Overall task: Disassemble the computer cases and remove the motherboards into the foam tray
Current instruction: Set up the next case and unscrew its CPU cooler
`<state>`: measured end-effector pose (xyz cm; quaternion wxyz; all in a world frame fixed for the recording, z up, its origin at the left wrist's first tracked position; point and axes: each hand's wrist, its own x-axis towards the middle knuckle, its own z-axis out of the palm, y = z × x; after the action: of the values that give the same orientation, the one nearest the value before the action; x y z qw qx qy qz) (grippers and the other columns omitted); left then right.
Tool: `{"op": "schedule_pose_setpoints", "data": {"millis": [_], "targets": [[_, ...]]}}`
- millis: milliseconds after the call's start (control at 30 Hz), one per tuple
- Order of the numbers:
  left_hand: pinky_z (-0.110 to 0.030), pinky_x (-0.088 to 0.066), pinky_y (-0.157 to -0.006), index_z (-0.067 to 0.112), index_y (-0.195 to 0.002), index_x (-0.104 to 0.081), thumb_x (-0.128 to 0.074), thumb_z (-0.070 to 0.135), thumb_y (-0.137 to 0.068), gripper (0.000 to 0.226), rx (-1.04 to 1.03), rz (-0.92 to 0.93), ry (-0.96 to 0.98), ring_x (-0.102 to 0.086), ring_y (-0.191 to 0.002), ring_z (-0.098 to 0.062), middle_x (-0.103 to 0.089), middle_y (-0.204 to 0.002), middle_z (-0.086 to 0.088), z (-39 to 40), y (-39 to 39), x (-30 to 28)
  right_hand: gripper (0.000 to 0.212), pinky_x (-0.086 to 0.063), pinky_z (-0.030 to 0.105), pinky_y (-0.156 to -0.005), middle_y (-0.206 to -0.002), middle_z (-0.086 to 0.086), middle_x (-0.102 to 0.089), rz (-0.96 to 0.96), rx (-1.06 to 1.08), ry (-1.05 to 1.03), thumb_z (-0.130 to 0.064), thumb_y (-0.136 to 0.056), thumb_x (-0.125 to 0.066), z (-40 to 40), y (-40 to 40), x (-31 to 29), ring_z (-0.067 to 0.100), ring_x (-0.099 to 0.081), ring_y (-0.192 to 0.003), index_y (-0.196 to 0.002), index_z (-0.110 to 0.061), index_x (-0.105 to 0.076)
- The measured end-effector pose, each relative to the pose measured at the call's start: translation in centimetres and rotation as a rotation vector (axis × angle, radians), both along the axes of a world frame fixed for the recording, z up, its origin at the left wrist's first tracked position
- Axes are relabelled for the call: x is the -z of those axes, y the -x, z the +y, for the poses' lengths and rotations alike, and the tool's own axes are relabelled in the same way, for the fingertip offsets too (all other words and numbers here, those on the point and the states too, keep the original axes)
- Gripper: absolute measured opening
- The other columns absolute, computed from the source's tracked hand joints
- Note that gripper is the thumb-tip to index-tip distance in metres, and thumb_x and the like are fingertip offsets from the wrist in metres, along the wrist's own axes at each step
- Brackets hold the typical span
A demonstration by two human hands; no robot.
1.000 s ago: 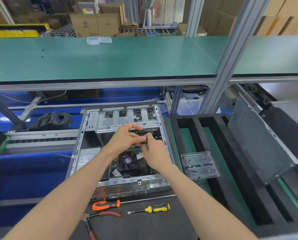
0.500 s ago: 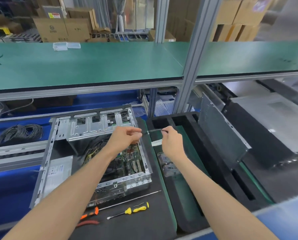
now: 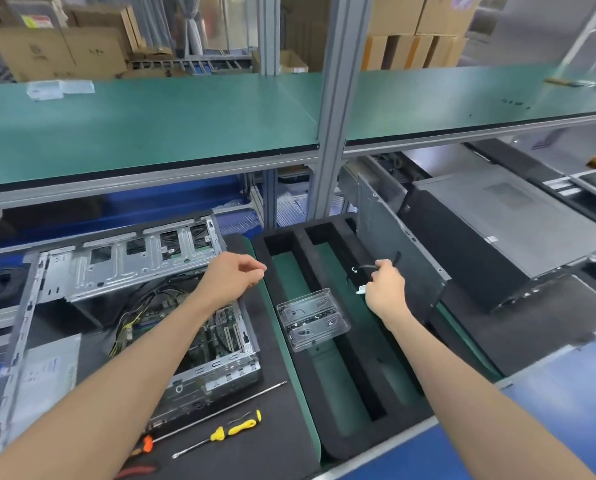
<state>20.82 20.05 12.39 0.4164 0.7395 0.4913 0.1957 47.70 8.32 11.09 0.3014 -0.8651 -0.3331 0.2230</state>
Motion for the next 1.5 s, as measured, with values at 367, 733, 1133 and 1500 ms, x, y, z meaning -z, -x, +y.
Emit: {"op": "schedule_pose_setpoints", "data": {"millis": [367,733,1133,1500], "targets": [[-0.026,-0.056,-0.076,0.032,-0.095,-0.077,-0.069,0.022,-0.092,0.013,-0.038,-0.119,-0.066,-0.071,-0.077,-0.007,-0.075,-0.079,0.012,0.9,-0.6,-1.2,0.054,-0.04,0.039,-0.107,-0.149,0.02,-0.027,-0.105,-0.191,0.219,0.002,-0.093,-0.048,0.6,-1.4,0.8,0.04,-0.05,-0.123,-0.145,-0.011,-0.046],[-0.026,-0.057,-0.071,0.021,-0.08,-0.075,-0.068,0.019,-0.094,0.015,-0.16,0.276,-0.021,-0.071,-0.07,-0.013,-0.074,-0.073,0.005,3.0,11.6,-0.6,0.032,-0.05,0.035,-0.093,-0.119,0.007,-0.063,-0.041,-0.62,-0.262,-0.001,-0.096,-0.05,7.6,15.3,-2.2,0.023,-0.062,-0.105,-0.12,-0.012,-0.067],[-0.043,-0.047,-0.09,0.015,-0.121,-0.049,-0.046,0.023,-0.096,0.027,-0.054,1.052,0.149,-0.055,-0.106,-0.033,-0.055,-0.134,-0.013,4.0,17.6,2.7,0.015,-0.047,0.037,-0.075,-0.119,0.022,-0.054,-0.193,-1.054,0.293,-0.009,-0.095,-0.048,7.1,25.7,3.0,0.034,-0.053,-0.093,-0.109,-0.004,-0.053],[-0.033,-0.044,-0.097,0.002,-0.138,-0.047,-0.059,0.032,-0.1,0.05,-0.126,0.758,0.264,-0.052,-0.124,-0.029,-0.053,-0.14,-0.014,7.3,17.8,6.2,0.037,-0.046,0.041,-0.094,-0.138,0.016,-0.041,-0.198,-0.996,0.227,-0.005,-0.096,-0.051,8.2,26.2,5.0,0.036,-0.053,-0.117,-0.132,-0.003,-0.047]]}}
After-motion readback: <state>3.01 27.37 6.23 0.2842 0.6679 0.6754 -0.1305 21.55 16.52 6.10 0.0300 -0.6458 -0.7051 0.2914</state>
